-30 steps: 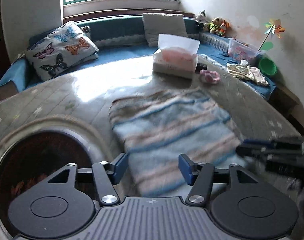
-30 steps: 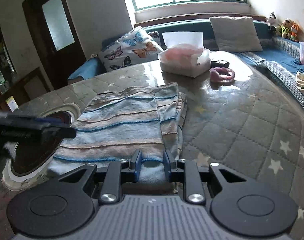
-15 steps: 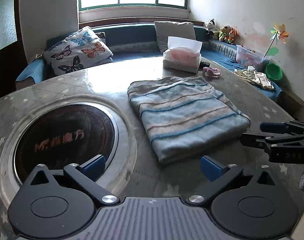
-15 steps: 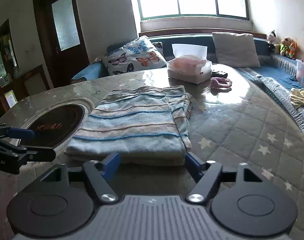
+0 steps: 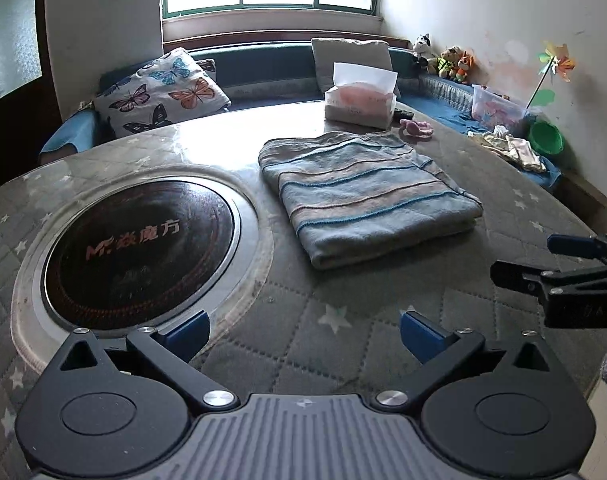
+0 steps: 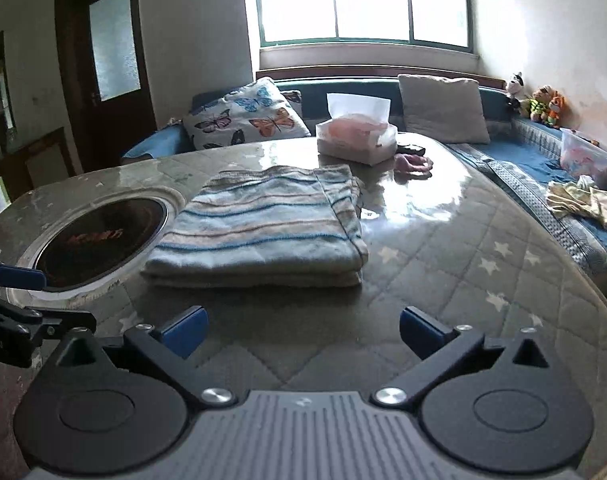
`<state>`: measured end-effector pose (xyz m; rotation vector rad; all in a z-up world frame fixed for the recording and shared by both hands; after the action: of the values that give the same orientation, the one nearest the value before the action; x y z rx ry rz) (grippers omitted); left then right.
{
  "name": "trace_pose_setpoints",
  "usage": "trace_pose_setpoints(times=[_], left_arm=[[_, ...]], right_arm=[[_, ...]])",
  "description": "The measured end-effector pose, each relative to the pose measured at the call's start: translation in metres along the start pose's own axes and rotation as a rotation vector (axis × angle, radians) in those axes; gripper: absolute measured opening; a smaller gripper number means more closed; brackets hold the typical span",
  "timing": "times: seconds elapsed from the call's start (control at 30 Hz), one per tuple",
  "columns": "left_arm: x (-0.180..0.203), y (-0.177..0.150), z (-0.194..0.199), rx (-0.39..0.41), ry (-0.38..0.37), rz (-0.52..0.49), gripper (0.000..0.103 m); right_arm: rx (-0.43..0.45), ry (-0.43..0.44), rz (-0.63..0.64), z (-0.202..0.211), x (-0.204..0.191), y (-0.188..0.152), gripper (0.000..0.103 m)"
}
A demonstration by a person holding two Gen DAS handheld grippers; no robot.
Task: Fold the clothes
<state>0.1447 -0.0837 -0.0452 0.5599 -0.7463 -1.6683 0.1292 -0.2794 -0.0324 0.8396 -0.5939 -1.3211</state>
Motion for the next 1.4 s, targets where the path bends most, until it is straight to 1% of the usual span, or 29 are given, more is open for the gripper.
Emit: trace_pose_setpoints(times=[0.27,0.77,1.0,1.4], left_arm=[[0.001,-0.015,0.013,0.005,0.003,-0.015,0.103],[-0.004,-0.044,0.022,-0.009,0.037,-0.025,0.103],[-0.002,-0.05,0.023,-0.009,0.038,-0.027,0.103],[-0.002,-0.059,0.025,-0.019,0.039,-0.03,0.103]], right_arm=[[-0.004,-0.027,-0.021,0.015,-0.009,-0.018,0.103],[-0.028,-0.035,-0.058,0.028,-0.024,-0.049,0.103],[-0.026,-0.037,-0.084,0.032,-0.025,-0.058,0.103],[-0.022,-0.039,-0.081,0.037,-0.03,-0.061,0.103]])
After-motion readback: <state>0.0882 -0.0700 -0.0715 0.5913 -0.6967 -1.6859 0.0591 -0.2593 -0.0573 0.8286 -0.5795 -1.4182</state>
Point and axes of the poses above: each gripper's, at about its wrist camera, not at the fingertips, and z roughly against the way its jaws point, x to its right, y to its top, the point moved 10 cm from there along -z, roughly the way its jaws point
